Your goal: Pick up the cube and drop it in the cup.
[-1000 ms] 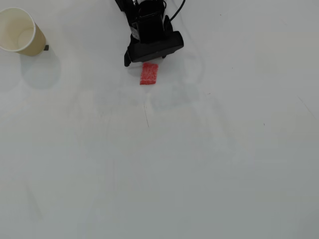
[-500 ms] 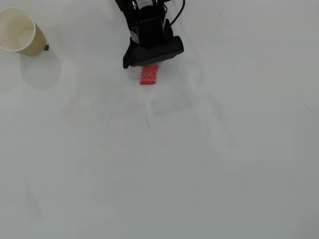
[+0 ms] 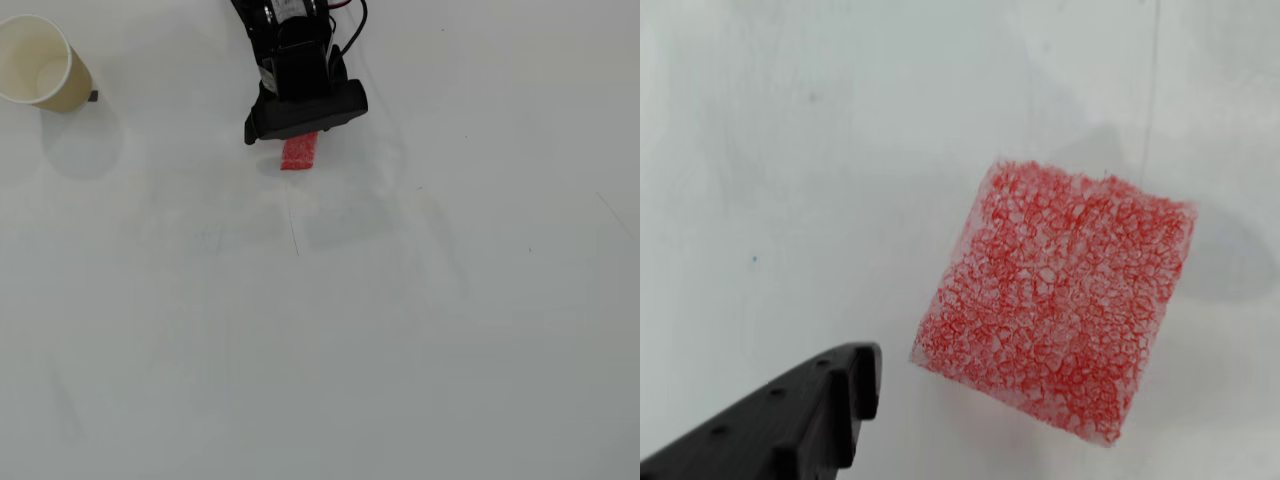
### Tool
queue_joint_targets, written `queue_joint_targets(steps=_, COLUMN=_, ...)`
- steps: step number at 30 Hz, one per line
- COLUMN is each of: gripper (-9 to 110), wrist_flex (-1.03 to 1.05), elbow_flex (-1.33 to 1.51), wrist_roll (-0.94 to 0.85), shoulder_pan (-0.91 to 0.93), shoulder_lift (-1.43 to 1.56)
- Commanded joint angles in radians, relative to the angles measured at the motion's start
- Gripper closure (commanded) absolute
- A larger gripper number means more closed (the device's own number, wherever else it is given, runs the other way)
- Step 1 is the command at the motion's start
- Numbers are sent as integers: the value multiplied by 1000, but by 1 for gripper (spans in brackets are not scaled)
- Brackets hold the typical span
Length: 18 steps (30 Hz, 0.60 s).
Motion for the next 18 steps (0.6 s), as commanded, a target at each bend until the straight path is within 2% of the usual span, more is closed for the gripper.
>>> queue_joint_targets(steps=1, gripper=61, wrist_flex=-28, elbow_flex=-156, wrist_roll=-11, shoulder_pan=14, shoulder_lift=-17)
queue_joint_targets(steps=18, gripper=61, wrist_flex=-120, elbow_flex=-196, wrist_roll=-11, shoulder_pan=26, shoulder_lift=-170)
